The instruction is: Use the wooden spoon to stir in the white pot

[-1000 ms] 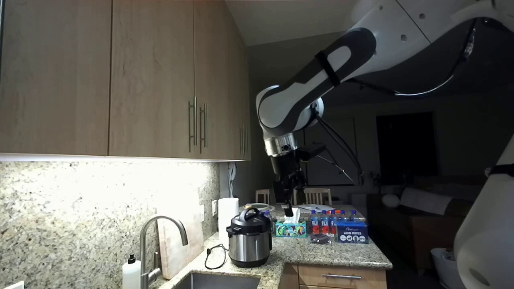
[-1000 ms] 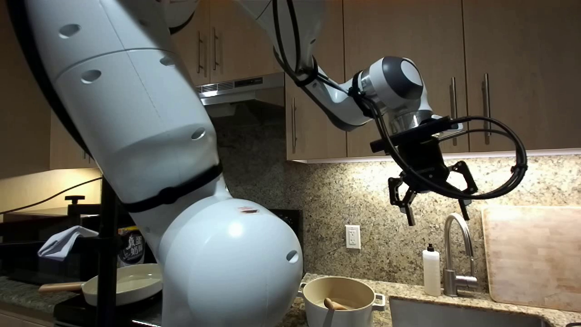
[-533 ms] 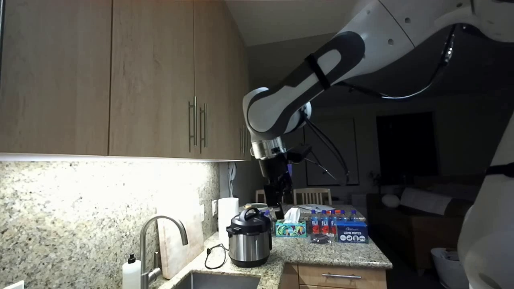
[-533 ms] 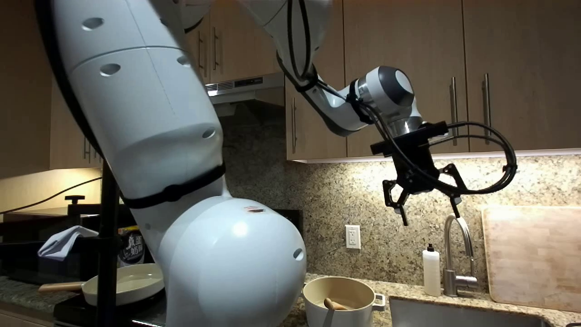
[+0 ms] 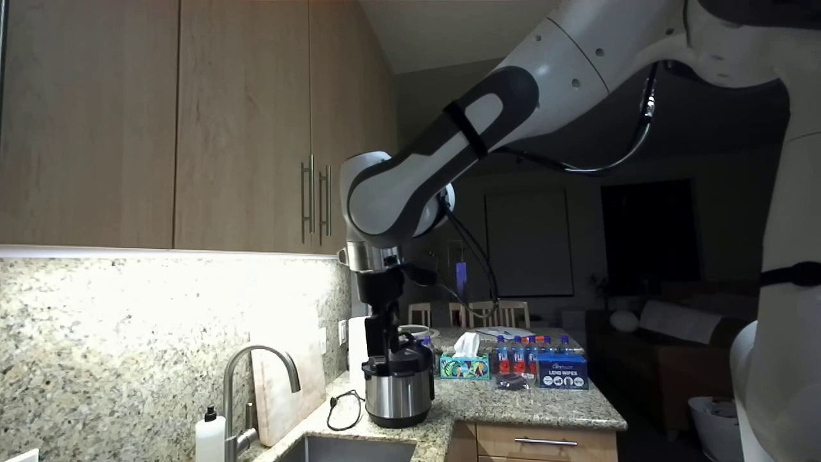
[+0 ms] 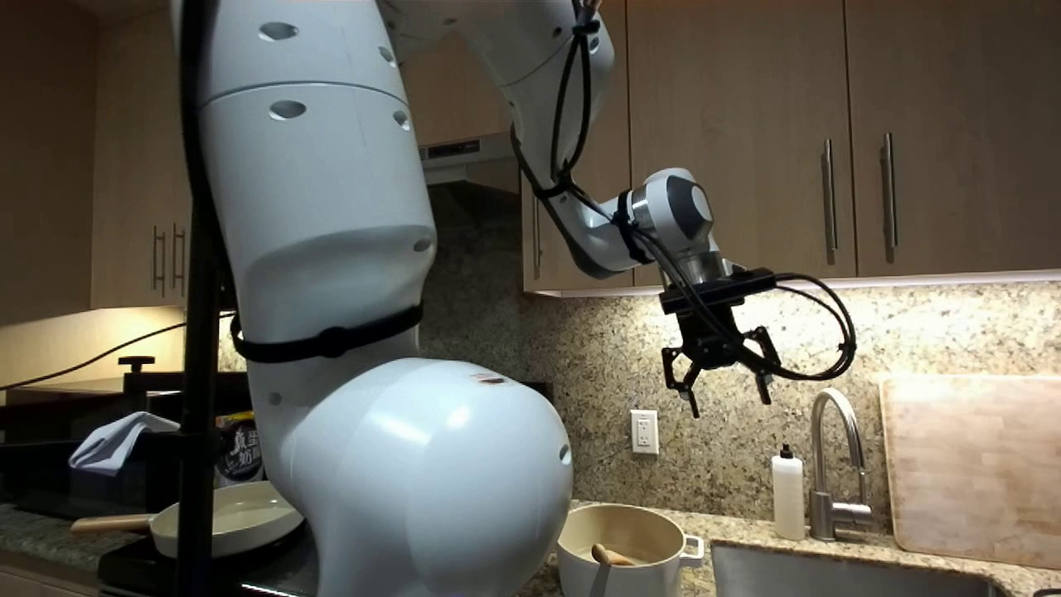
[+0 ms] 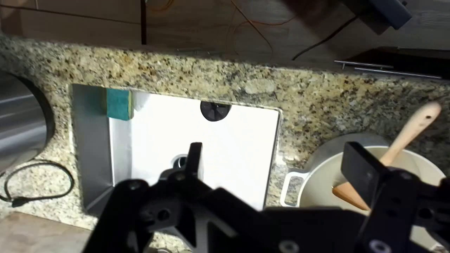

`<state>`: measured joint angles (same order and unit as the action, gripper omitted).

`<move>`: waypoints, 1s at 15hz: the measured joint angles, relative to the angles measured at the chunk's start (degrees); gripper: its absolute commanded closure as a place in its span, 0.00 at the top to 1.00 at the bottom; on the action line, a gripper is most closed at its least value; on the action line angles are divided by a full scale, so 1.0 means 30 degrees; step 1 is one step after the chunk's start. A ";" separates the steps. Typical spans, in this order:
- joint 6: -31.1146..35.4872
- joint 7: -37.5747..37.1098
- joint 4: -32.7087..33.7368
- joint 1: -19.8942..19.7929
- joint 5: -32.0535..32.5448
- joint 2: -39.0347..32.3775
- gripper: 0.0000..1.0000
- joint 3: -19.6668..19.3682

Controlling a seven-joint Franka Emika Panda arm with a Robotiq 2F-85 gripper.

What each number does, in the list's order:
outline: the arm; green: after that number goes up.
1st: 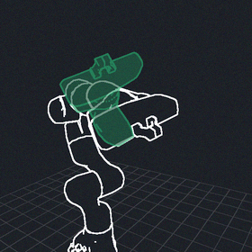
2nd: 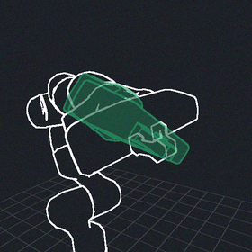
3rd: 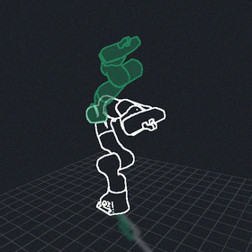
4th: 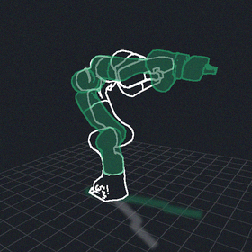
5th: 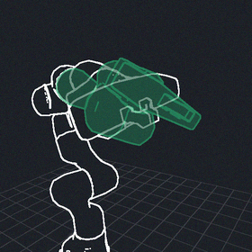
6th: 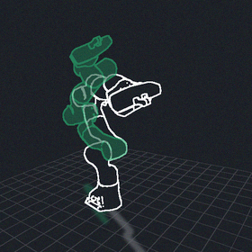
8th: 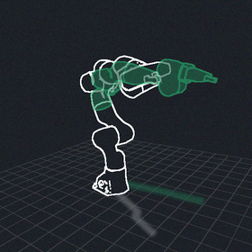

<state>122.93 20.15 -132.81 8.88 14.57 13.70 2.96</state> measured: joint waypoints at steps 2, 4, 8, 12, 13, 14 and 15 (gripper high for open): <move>0.0588 0.0118 0.0546 0.0482 -0.0698 -0.0957 1.00 0.0362; 0.1297 0.0293 0.1105 0.0865 -0.1566 -0.2171 1.00 0.0728; 0.3680 0.1825 0.1512 0.1114 -0.4155 -0.4488 1.00 0.1177; 0.4723 0.3994 0.1304 0.1033 -0.6965 -0.5822 1.00 0.1433; 0.4723 0.4584 0.1283 0.1008 -0.7505 -0.6073 1.00 0.1551; 0.4687 0.5126 0.1275 0.0971 -0.7891 -0.6327 1.00 0.1707; 0.4667 0.5571 0.1275 0.0939 -0.8130 -0.6589 1.00 0.1880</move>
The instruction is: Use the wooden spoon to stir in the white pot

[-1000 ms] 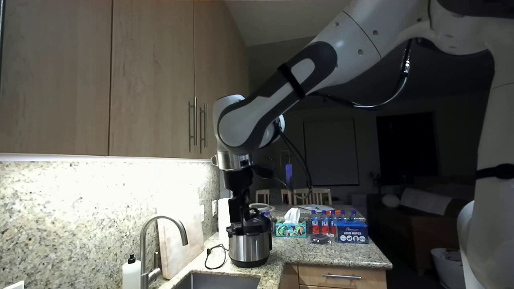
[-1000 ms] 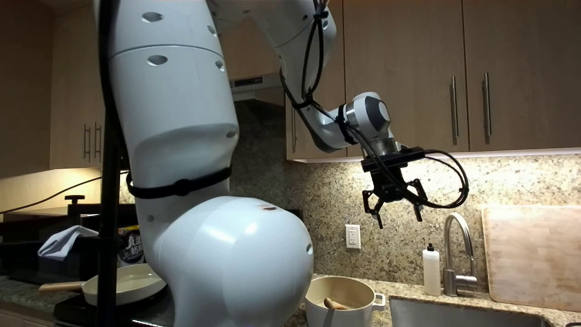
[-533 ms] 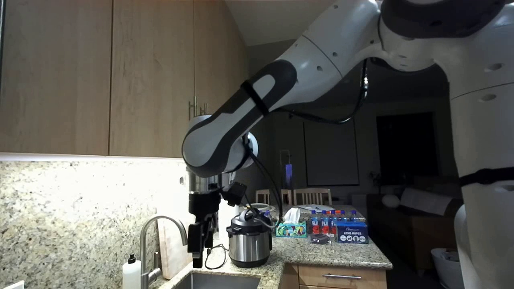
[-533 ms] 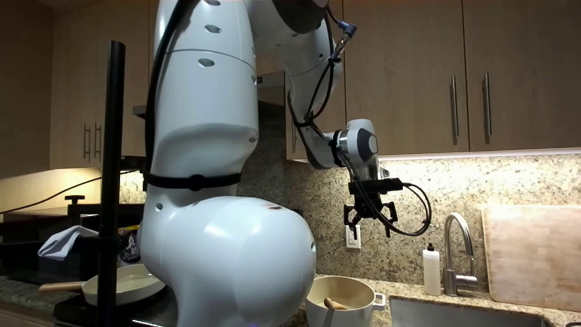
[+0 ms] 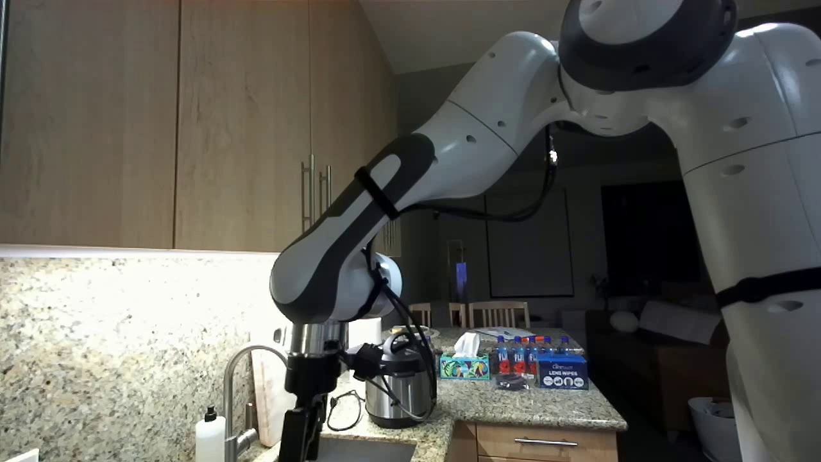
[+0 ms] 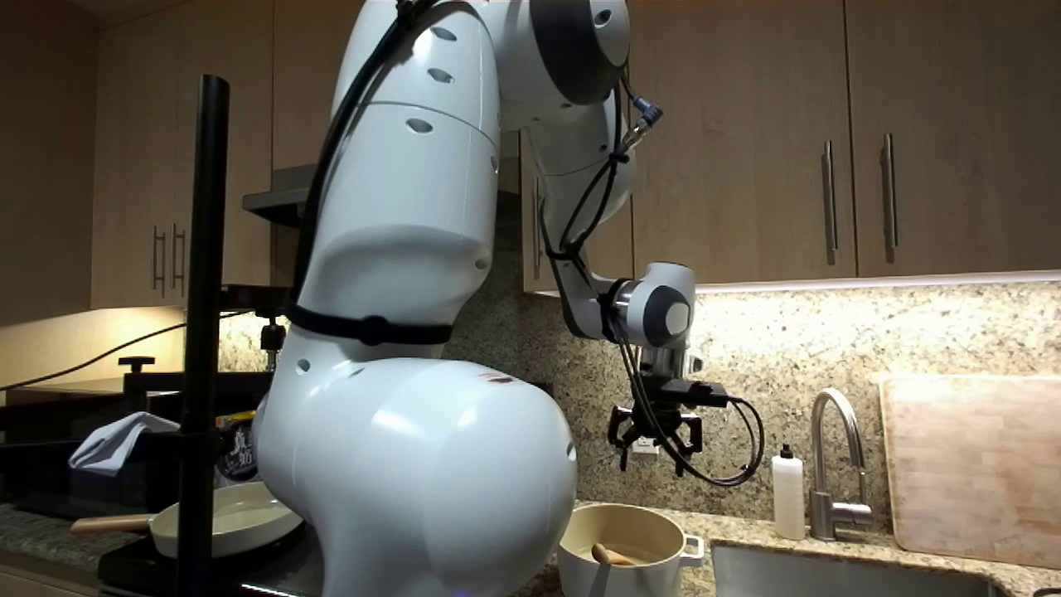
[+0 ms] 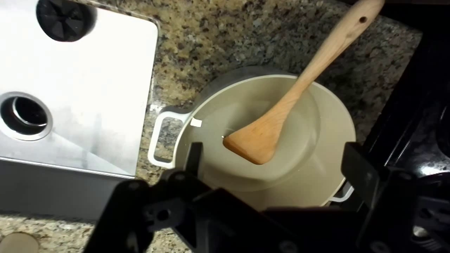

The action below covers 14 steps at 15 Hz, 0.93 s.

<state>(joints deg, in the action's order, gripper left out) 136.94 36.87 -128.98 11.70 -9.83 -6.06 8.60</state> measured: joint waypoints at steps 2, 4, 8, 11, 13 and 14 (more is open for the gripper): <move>-0.0149 0.0673 -0.0031 -0.0071 -0.0235 -0.0535 1.00 0.0352; -0.0442 0.0787 -0.0257 -0.0106 -0.0259 -0.0922 1.00 0.0572; -0.0724 0.0721 -0.1640 -0.0309 -0.0259 -0.1117 1.00 0.0687; -0.0408 0.0603 -0.2889 -0.0514 -0.0624 -0.1122 1.00 0.0741; -0.0171 0.0405 -0.3414 -0.0550 -0.0756 -0.1124 1.00 0.0851; -0.0115 0.0255 -0.3510 -0.0549 -0.0756 -0.1123 1.00 0.0908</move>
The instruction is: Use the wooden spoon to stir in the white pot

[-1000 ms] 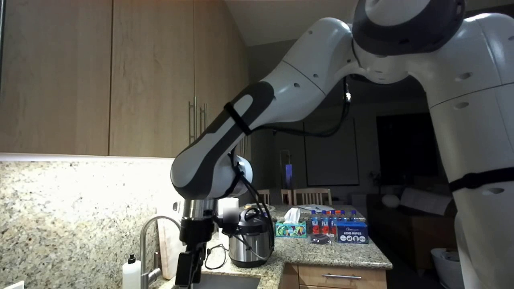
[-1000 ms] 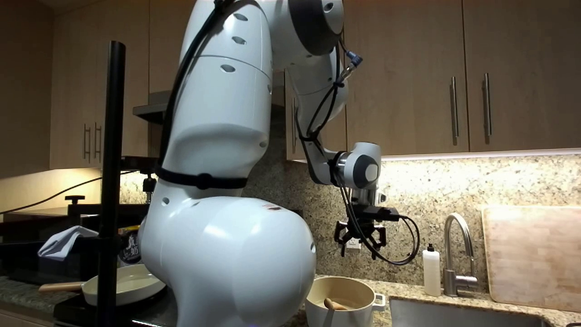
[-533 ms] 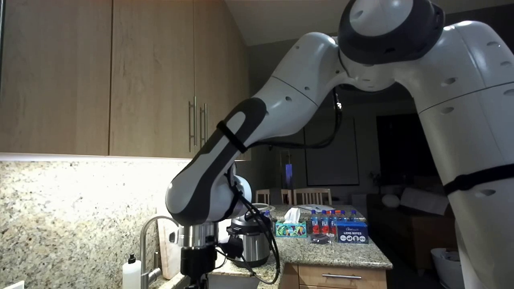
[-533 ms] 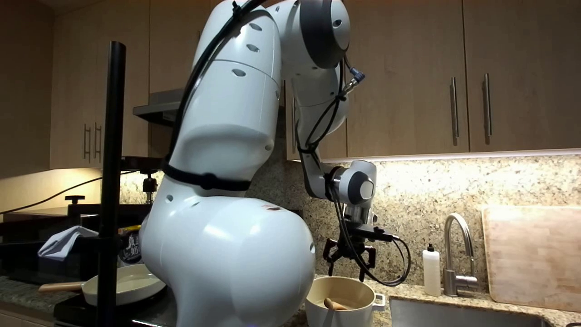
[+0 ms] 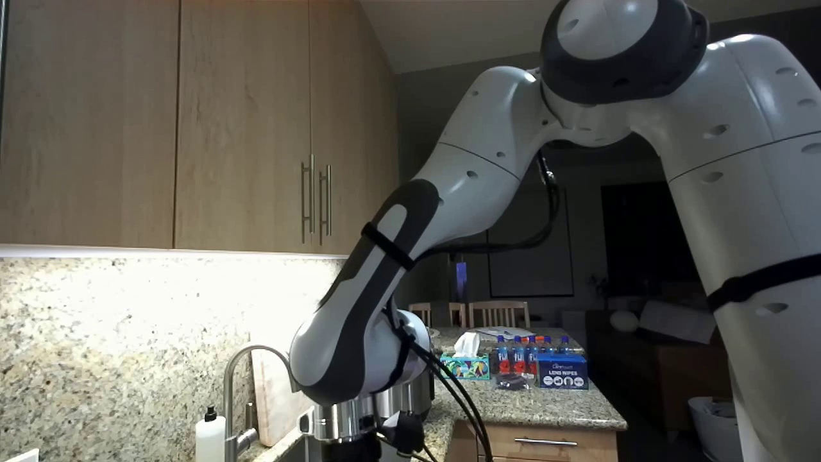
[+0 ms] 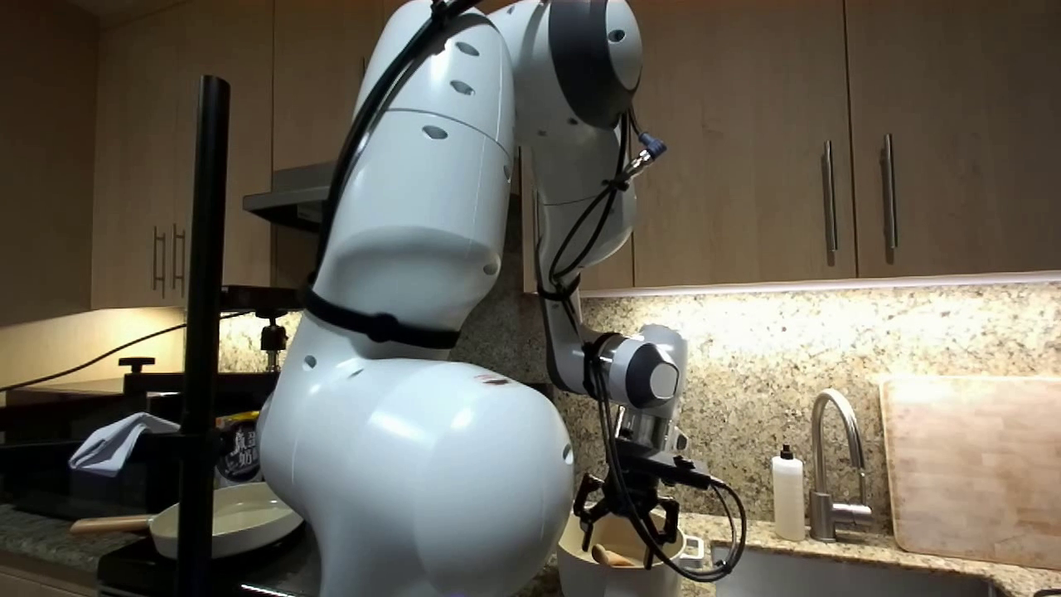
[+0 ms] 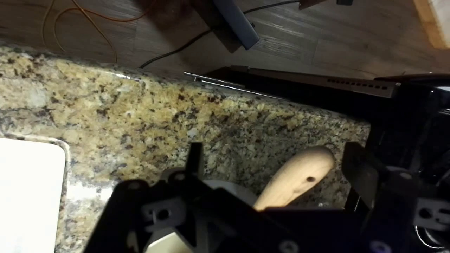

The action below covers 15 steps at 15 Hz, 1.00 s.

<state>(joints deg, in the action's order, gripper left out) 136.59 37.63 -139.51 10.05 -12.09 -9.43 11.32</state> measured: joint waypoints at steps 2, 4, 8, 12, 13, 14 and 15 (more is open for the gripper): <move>0.0066 -0.0061 0.0001 0.0001 0.0000 0.0021 1.00 0.0128; 0.0187 -0.0407 0.0099 0.0008 0.0115 0.0063 1.00 0.0263; -0.0321 -0.1368 0.0877 0.0130 0.0254 -0.0177 1.00 0.0655; -0.0880 -0.3455 0.1735 0.0266 0.0237 -0.0987 1.00 0.0994; -0.1013 -0.4225 0.1858 0.0290 0.0237 -0.1137 1.00 0.1031; -0.1177 -0.4963 0.1943 0.0311 0.0237 -0.1266 1.00 0.1041; -0.1319 -0.5691 0.1975 0.0319 0.0237 -0.1376 1.00 0.1041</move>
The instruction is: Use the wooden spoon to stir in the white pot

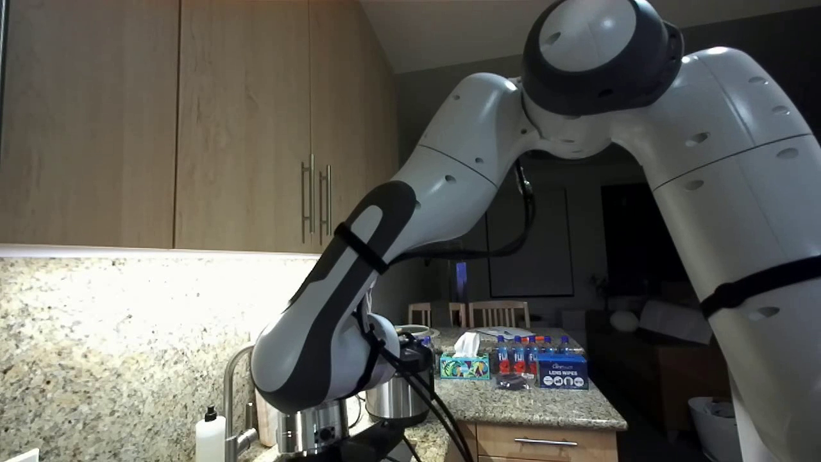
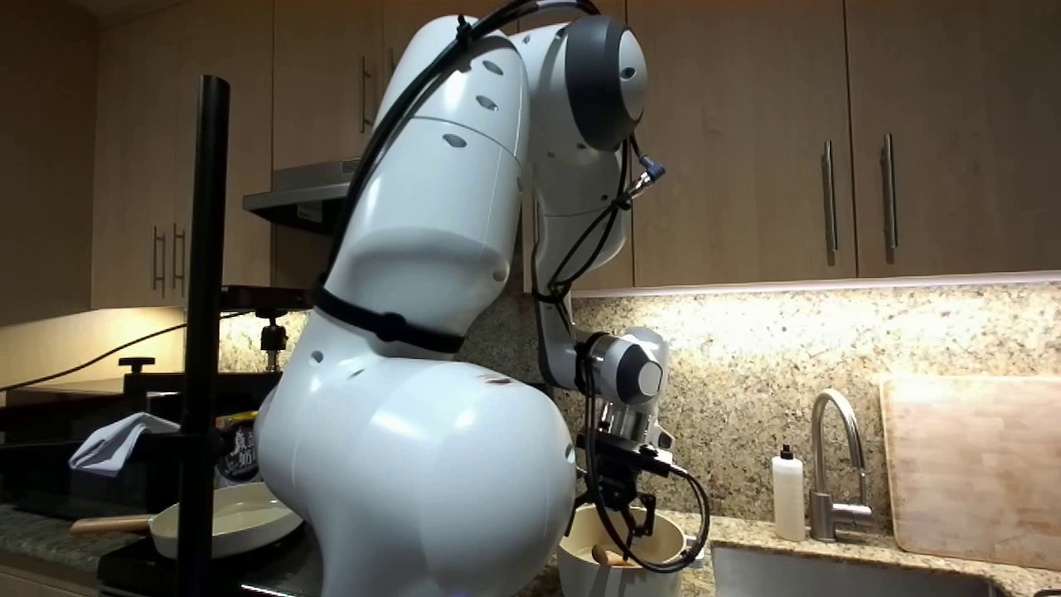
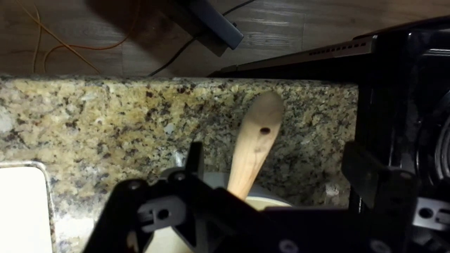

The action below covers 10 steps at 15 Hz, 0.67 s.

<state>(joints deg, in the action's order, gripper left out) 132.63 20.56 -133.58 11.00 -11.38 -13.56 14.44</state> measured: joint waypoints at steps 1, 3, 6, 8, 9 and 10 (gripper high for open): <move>-0.0087 -0.0678 0.0001 0.0000 0.0000 -0.0089 1.00 -0.0001; -0.0164 -0.1749 0.0000 -0.0001 0.0000 -0.0234 1.00 -0.0018; -0.0167 -0.2670 0.0013 0.0001 0.0112 -0.0379 1.00 -0.0059; -0.0216 -0.3211 0.0057 0.0017 0.0478 -0.0445 1.00 -0.0098; -0.0323 -0.3665 0.0098 0.0057 0.0750 -0.0479 1.00 -0.0159; -0.0503 -0.4321 0.0159 0.0139 0.1074 -0.0522 1.00 -0.0272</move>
<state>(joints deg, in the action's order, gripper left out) 131.12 7.60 -133.11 11.42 -8.16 -15.12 13.63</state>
